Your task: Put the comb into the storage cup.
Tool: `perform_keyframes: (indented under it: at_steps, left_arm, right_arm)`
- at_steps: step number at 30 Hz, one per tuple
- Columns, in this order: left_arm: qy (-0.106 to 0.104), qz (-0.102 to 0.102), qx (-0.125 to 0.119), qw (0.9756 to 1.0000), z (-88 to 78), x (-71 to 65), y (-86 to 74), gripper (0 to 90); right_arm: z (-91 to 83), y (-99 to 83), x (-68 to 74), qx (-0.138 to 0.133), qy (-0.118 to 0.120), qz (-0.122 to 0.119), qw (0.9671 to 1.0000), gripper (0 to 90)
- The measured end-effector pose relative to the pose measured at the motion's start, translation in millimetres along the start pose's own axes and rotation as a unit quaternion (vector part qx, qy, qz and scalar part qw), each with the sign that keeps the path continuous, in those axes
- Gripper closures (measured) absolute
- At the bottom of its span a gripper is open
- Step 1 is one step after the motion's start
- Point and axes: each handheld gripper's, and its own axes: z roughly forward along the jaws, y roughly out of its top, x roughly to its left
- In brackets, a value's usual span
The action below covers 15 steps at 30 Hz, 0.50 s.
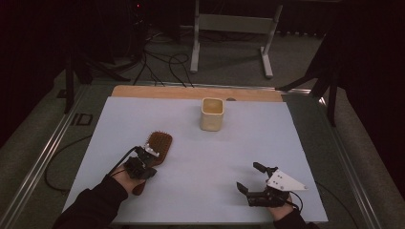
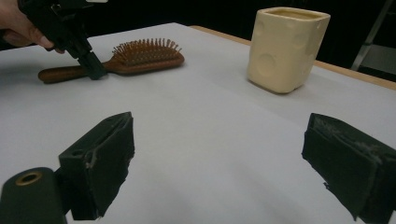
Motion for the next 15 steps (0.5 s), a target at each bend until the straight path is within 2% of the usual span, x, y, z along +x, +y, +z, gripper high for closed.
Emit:
perform_keyframes:
  at_steps: [6, 13, 15]
  left_arm:
    - [0.012, -0.002, 0.011, 0.9999, -4.2, 10.6, -5.6, 90.0]
    - [0.013, -0.011, 0.013, 0.9998, -6.0, 20.3, -10.4, 90.0]
    - [0.015, -0.008, 0.014, 0.9998, -7.5, 21.5, -11.1, 90.0]
  right_arm:
    - [0.3, -0.3, -0.8, 0.0, 0.0, 0.002, 1.0, 8.9]
    - [0.7, -0.2, -0.4, 0.002, -0.001, 0.0, 1.0, 8.9]
    - [0.7, -0.2, -0.3, 0.002, -0.001, 0.0, 1.0, 8.9]
